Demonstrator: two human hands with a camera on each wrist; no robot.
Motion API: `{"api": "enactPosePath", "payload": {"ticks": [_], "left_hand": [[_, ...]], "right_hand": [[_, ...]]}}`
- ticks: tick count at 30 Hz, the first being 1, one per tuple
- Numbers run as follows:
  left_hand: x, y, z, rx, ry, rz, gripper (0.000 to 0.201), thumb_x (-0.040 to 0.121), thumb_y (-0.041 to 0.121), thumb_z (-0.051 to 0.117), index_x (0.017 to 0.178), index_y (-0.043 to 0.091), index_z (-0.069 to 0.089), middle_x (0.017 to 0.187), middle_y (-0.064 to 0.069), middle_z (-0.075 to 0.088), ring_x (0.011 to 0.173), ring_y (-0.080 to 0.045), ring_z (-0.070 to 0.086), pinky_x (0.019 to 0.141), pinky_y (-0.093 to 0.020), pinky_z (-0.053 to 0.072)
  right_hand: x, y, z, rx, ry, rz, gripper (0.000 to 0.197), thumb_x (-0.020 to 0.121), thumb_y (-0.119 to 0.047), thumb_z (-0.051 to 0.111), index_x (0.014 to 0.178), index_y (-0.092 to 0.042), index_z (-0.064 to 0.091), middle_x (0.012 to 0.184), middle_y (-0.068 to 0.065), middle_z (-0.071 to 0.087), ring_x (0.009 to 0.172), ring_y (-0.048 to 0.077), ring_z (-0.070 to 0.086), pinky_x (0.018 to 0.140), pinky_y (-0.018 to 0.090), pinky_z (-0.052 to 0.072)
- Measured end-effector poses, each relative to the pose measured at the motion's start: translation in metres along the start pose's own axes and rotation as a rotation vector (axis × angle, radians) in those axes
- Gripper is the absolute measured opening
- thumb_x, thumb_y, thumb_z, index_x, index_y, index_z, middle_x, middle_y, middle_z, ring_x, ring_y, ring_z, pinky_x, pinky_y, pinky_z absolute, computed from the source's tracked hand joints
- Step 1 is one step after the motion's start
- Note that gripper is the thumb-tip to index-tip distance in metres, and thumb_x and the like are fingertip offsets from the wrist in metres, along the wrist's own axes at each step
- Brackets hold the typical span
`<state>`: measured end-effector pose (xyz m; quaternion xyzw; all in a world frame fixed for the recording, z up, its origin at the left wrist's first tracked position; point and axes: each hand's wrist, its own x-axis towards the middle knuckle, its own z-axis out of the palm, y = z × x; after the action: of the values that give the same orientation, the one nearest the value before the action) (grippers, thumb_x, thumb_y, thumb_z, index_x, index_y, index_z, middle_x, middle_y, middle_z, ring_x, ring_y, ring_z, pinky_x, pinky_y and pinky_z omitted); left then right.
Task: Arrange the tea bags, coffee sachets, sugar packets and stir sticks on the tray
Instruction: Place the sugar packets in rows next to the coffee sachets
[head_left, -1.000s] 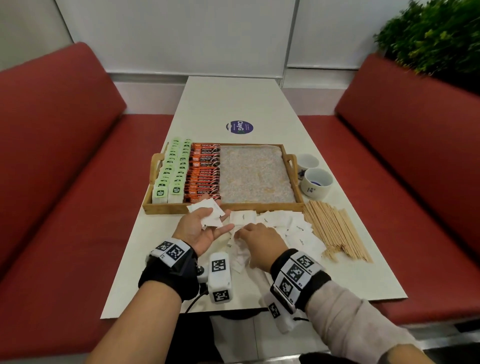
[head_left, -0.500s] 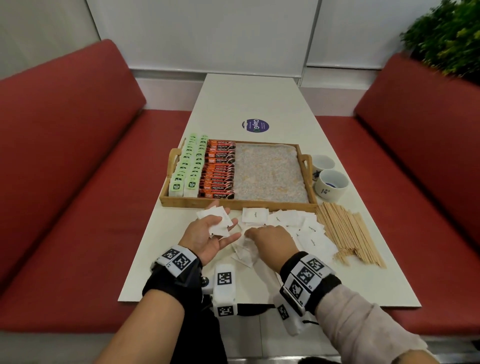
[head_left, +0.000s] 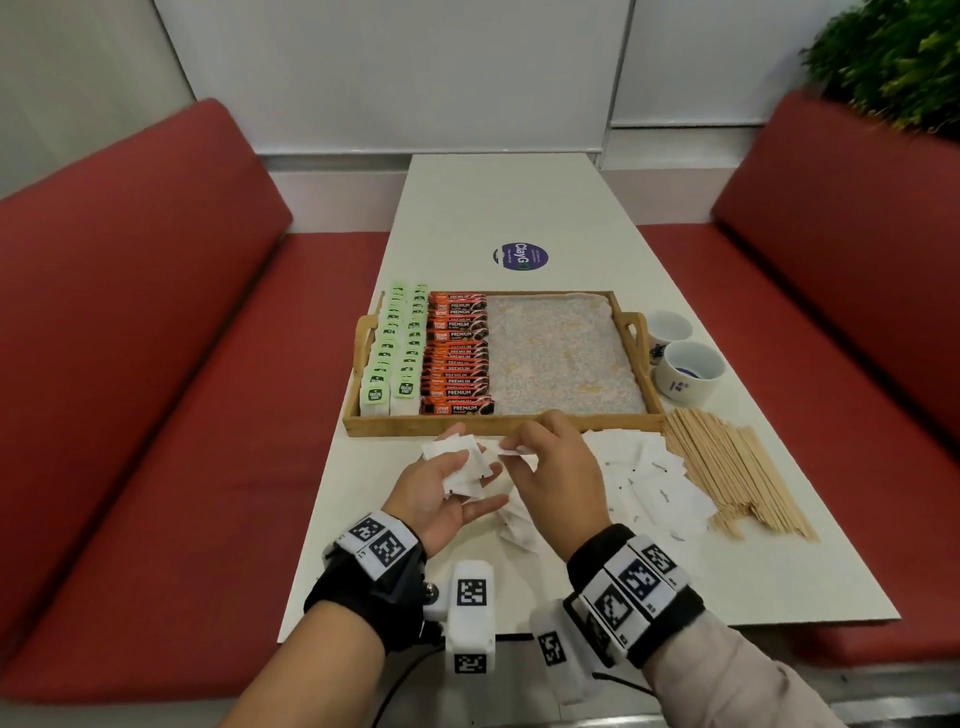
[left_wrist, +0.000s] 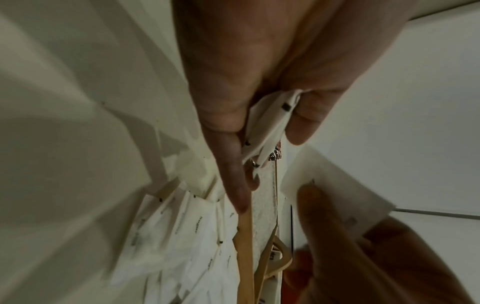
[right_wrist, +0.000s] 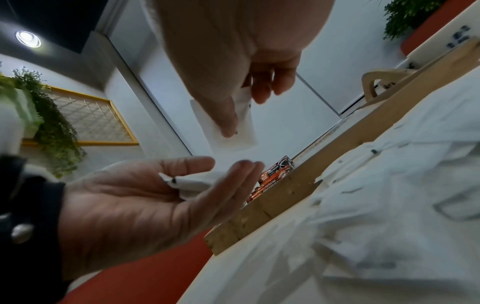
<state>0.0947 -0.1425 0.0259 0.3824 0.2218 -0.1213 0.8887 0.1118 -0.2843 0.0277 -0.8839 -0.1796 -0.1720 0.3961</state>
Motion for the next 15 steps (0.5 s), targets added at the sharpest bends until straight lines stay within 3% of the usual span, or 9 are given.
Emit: {"api": "enactPosePath", "payload": {"ticks": [4,7,9,12,15], "left_hand": [[0.011,0.007,-0.002,0.009,-0.079,-0.055,0.030,0.102,0.030,0.033,0.123,0.022,0.053,0.099,-0.012,0.070,0.087,-0.026,0.068,0.068,-0.042,0.058],[0.015,0.017,0.000,0.046,-0.139,-0.106,0.038,0.098,0.045,0.034,0.109,0.018,0.060,0.087,-0.009,0.070,0.073,-0.021,0.069,0.060,-0.034,0.058],[0.015,0.021,0.000,0.128,-0.178,-0.129,0.031,0.098,0.036,0.041,0.103,0.015,0.062,0.087,-0.009,0.069,0.073,-0.020,0.067,0.061,-0.031,0.057],[0.017,0.023,-0.003,0.186,-0.158,-0.120,0.018,0.098,0.007,0.043,0.100,0.013,0.059,0.084,-0.011,0.070,0.074,-0.023,0.066,0.058,-0.034,0.058],[0.018,0.024,-0.008,0.114,-0.133,-0.122,0.033,0.096,-0.005,0.037,0.120,0.012,0.052,0.099,-0.015,0.067,0.085,-0.029,0.067,0.061,-0.045,0.059]], "right_hand": [[-0.001,-0.010,0.015,0.021,-0.083,0.057,0.010,0.077,-0.006,0.069,0.085,-0.012,0.067,0.090,-0.002,0.059,0.079,0.019,0.060,0.065,0.028,0.046],[-0.003,-0.013,0.018,0.006,-0.155,0.100,0.017,0.078,-0.006,0.070,0.093,-0.013,0.071,0.099,0.000,0.064,0.089,0.019,0.061,0.071,0.020,0.040],[-0.004,-0.016,0.015,0.017,-0.218,0.140,0.021,0.081,-0.010,0.070,0.101,-0.014,0.072,0.105,-0.001,0.065,0.096,0.014,0.060,0.078,0.015,0.037],[-0.002,-0.021,0.006,0.027,-0.332,0.203,0.023,0.082,-0.013,0.071,0.104,-0.017,0.072,0.107,-0.003,0.067,0.093,0.008,0.057,0.082,0.015,0.039],[-0.005,-0.017,-0.001,-0.067,-0.307,0.308,0.023,0.084,-0.019,0.068,0.107,-0.020,0.070,0.108,-0.004,0.066,0.093,0.009,0.056,0.082,0.018,0.039]]}}
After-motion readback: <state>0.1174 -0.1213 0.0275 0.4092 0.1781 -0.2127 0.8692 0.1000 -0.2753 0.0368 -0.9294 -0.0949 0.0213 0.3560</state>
